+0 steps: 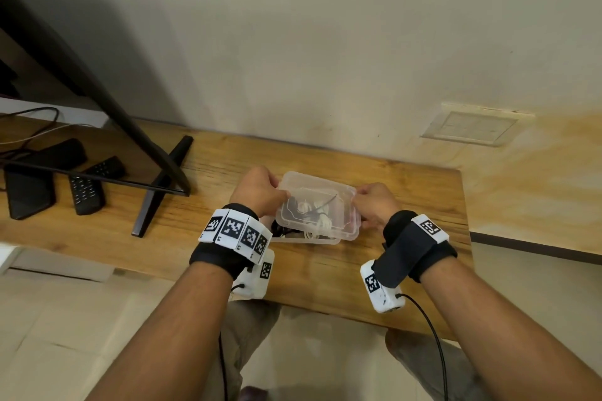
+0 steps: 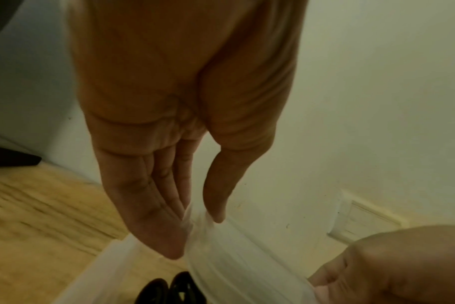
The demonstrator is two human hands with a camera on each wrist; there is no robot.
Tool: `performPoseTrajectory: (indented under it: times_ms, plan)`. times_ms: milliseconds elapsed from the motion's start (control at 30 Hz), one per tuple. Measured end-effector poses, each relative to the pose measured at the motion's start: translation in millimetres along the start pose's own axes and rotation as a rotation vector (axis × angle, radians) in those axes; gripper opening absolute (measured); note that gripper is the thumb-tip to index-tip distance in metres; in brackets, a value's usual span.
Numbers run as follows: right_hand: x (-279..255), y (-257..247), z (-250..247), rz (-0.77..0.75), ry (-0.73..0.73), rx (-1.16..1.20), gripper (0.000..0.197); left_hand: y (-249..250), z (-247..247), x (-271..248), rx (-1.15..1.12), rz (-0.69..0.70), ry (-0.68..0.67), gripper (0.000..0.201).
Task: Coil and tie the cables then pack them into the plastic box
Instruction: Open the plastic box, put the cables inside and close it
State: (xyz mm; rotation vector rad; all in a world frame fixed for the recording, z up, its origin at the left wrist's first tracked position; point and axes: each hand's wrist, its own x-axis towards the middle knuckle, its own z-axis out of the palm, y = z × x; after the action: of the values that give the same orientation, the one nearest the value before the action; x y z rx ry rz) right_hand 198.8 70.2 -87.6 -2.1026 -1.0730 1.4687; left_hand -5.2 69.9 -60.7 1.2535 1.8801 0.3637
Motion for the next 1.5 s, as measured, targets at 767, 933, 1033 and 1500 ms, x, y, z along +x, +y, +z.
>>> performPoseTrajectory:
  times_ms: [767,933,1033,1500]
  plan:
    - [-4,-9,7,0.043,-0.191,-0.023,0.026,-22,-10,12,0.173,-0.148,-0.002,0.011]
    - [-3,-9,11,0.026,-0.158,-0.039,0.037,-25,-11,15,0.152,-0.178,0.000,0.013]
    - [-3,-9,10,0.028,-0.159,-0.056,0.038,-24,-11,15,0.140,-0.197,-0.013,0.014]
    - [-1,-4,15,0.023,-0.177,-0.083,0.030,-29,-8,15,0.106,-0.253,-0.086,0.030]
